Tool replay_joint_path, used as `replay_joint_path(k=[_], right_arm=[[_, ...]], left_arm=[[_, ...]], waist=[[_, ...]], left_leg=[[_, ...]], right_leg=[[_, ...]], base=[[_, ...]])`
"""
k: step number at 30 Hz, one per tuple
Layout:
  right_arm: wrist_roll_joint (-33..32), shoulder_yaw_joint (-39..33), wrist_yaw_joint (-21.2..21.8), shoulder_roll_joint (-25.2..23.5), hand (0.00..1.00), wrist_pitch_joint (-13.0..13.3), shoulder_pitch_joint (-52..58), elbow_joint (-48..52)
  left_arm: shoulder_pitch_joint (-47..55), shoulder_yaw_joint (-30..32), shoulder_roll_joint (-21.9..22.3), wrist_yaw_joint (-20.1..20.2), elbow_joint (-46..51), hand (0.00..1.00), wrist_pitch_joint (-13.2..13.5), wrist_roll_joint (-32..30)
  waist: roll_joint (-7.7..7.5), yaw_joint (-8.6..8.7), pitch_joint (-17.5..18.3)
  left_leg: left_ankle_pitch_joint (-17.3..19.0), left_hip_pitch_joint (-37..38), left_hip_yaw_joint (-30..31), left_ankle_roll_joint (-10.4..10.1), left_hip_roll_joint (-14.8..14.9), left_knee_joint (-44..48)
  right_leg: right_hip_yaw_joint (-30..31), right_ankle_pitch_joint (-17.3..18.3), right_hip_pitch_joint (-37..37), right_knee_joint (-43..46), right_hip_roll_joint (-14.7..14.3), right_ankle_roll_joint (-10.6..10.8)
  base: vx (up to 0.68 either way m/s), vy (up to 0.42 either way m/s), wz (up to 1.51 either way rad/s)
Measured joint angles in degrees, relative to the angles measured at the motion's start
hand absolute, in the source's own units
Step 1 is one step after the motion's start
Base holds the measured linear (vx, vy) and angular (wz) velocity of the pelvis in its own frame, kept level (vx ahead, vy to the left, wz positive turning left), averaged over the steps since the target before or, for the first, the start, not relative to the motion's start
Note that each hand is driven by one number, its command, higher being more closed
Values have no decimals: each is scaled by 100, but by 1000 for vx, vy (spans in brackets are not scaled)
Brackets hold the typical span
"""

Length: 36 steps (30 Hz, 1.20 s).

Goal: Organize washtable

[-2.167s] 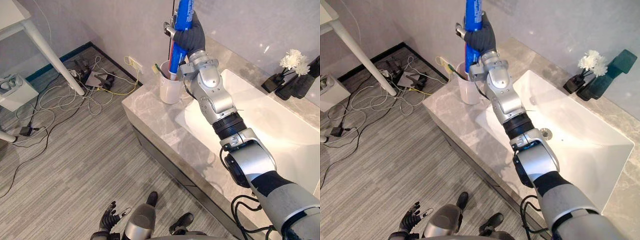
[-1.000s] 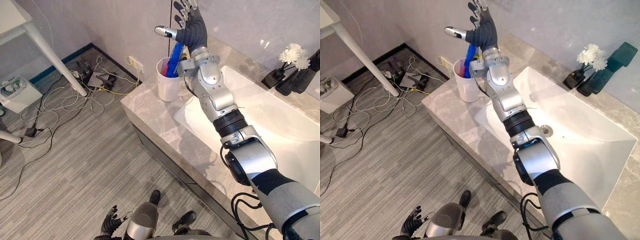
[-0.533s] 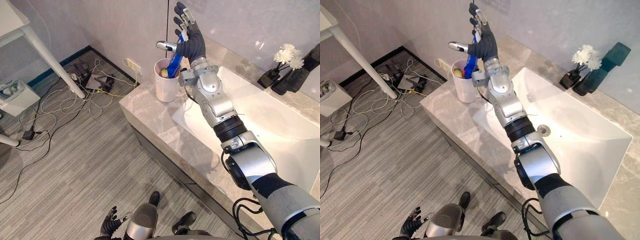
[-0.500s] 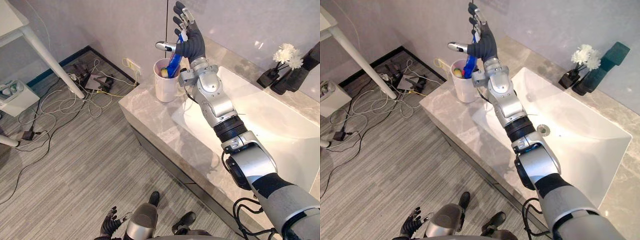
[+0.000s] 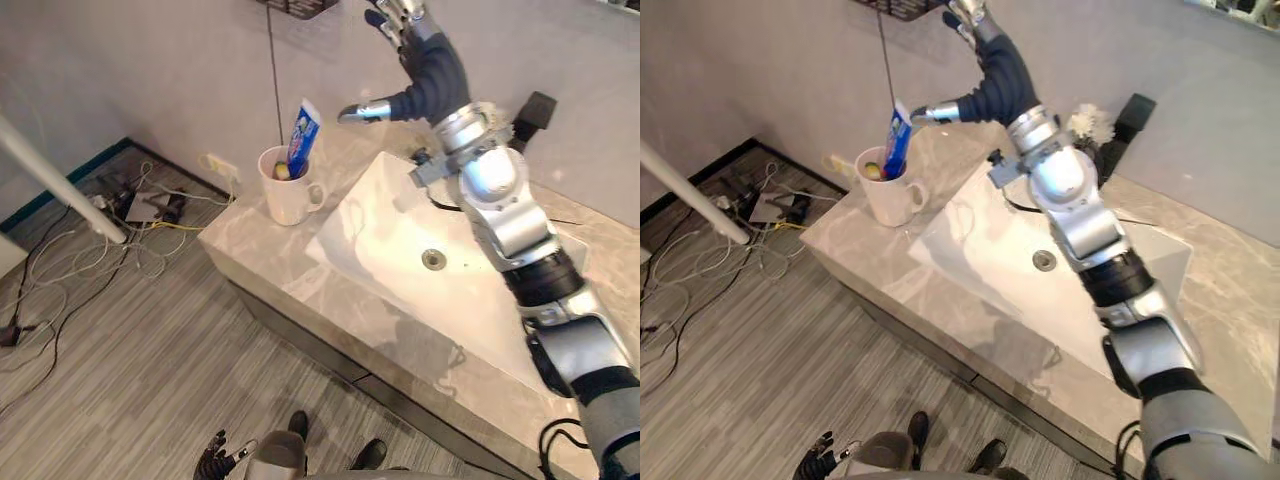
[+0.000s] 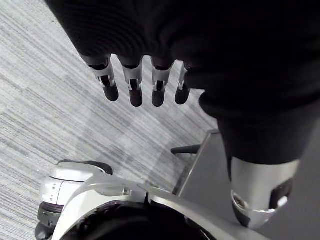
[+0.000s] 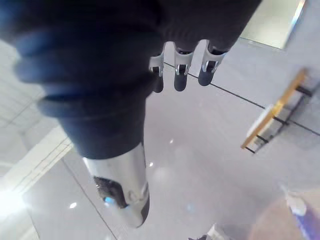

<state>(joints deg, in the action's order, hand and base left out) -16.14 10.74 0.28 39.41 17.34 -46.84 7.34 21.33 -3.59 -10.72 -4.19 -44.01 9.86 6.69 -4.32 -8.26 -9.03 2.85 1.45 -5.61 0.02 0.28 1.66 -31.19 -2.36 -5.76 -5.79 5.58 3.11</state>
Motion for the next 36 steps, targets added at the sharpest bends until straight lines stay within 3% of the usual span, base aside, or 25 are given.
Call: replay_joint_path(k=[5,7,11,16,17,19,20,24,28,30,34,36], right_arm=[[-29,-2031,-161,394,0,292,688,507],[-30,-3183,-319,433,0,432,1316,501],[-81,-4376,-591,435,0,471,2224,230],[-97,-5603,-930,271,0,216,3498,-489],[36,-6000,-1064,4,0,78,3959,-751],[197,-6225,-1146,-227,0,-43,4239,-961],[394,-6487,-1262,-577,0,-209,4556,-1228],[527,-6715,-1622,-1588,0,-556,5018,-1784],[290,-6631,-1764,-3148,0,-787,5764,-1819],[66,-6480,-1781,-3633,0,-784,6010,-2105],[-369,-5667,-1652,-4308,0,-864,6485,-3258],[-380,-5213,-1421,-4360,0,-949,6543,-3679]], left_arm=[[-18,22,5,36,-128,0,4,-66],[-21,24,19,40,-252,0,6,-69],[-116,115,94,58,-288,0,3,-63],[-290,195,168,206,-497,0,-3,-12],[-296,210,204,269,-502,0,-3,-9],[-301,213,231,286,-502,0,-4,-10],[-345,275,305,291,-502,0,-4,-9],[-447,423,441,287,-503,0,-7,-7],[-571,609,898,277,-463,0,-28,54],[-586,648,976,247,-456,0,-60,157],[-681,650,1116,138,-344,0,-59,201],[-734,649,1163,122,-338,0,-60,249]], waist=[[8,215,128],[30,459,309],[106,654,428],[208,915,566],[244,1022,632],[268,1072,673],[323,1096,717],[396,1242,762],[454,1183,822],[463,1094,839],[493,1082,856],[504,1083,857]], left_leg=[[8,128,-246,13,0,-118],[26,144,-318,39,-24,-140],[47,161,-462,67,-38,-158],[48,135,-544,66,-36,-193],[48,122,-552,66,-35,-204],[48,123,-563,66,-35,-219],[48,130,-587,66,-36,-237],[60,133,-660,49,-20,-235],[145,214,-931,27,62,-226],[281,300,-1080,-20,145,-74],[420,443,-1176,-103,271,60],[435,436,-1188,-117,284,59]], right_leg=[[241,-51,43,-1,11,23],[317,-68,107,-2,36,49],[451,-92,170,-18,57,63],[504,-79,253,-26,58,79],[522,-81,282,-26,54,76],[536,-83,296,-26,52,74],[565,-85,312,-28,51,73],[612,-41,336,-29,48,101],[358,-20,315,-12,68,38],[286,-5,242,72,67,19],[311,231,204,432,65,52],[313,286,202,480,65,76]], base=[[3,47,-26],[27,62,-19],[4,56,-21],[3,32,-10],[33,16,-4],[37,20,-6],[38,24,-9],[17,16,-9],[18,4,-26],[56,-11,-40],[46,-11,-9],[-4,-5,-4]])
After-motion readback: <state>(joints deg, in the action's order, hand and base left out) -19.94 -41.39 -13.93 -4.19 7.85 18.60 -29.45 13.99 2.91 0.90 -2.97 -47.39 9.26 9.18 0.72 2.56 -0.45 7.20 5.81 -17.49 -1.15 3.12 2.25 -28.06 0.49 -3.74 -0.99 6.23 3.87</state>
